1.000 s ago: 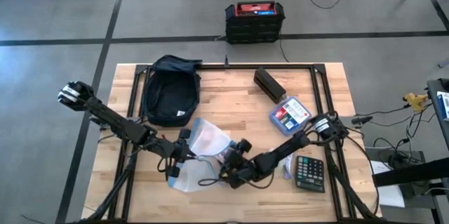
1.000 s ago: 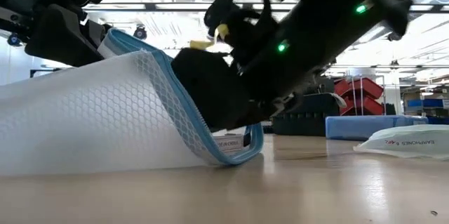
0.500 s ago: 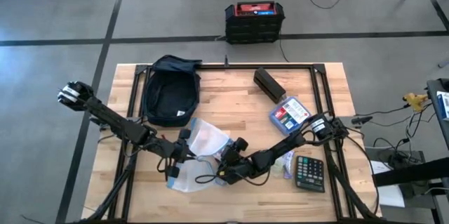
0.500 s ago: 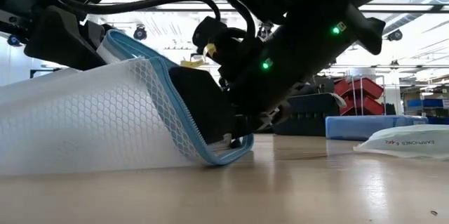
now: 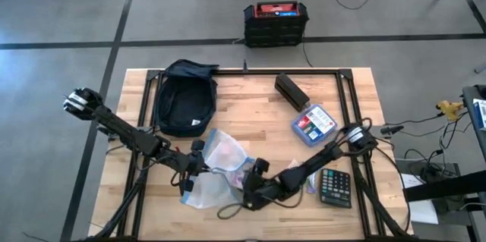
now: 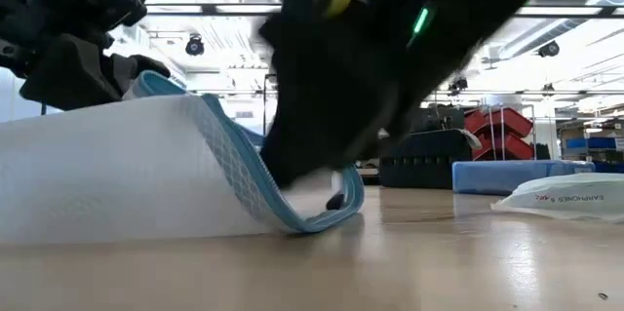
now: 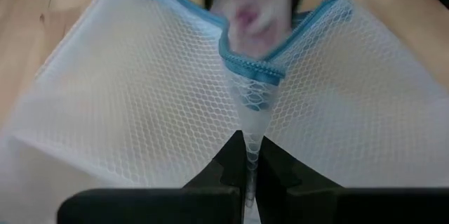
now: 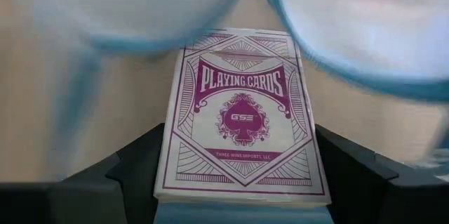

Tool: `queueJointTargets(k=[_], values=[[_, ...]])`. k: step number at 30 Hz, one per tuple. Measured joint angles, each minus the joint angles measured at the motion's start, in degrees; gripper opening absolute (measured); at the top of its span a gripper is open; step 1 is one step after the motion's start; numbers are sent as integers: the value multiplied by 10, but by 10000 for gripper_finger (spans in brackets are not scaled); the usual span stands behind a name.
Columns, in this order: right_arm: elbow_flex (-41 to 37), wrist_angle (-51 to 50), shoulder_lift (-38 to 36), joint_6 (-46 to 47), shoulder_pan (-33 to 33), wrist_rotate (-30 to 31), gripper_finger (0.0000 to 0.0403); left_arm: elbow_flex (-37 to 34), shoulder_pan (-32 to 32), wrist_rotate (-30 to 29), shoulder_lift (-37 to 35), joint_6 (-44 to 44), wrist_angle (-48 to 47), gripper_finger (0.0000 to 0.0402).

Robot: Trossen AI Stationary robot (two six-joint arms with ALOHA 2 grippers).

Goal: Unpack backpack
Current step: Remove the game cards from the blue zip bag, then remove the blue charger adapter from the blue zip bag

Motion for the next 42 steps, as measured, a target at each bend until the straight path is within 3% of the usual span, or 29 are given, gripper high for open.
queueJointTargets(k=[7,14,25,28,32,37,42], values=[[-4,-133,-72,47,46,4,279,-2,0,-3,0,0,9,0],[-40,-356,-116,246,79,43,279,16,0,-3,-11,6,0,0],[-205,-355,-150,421,50,66,279,106,0,-3,-62,-24,-250,0],[-239,-295,-155,408,32,72,279,120,0,-13,-64,-55,-302,0],[-253,-248,-157,339,20,53,290,122,0,-18,-66,-70,-304,0],[-230,-330,-177,303,24,15,367,128,0,-18,-67,-65,-283,0],[-192,-374,-225,232,28,23,392,121,2,-20,-66,-47,-240,0]])
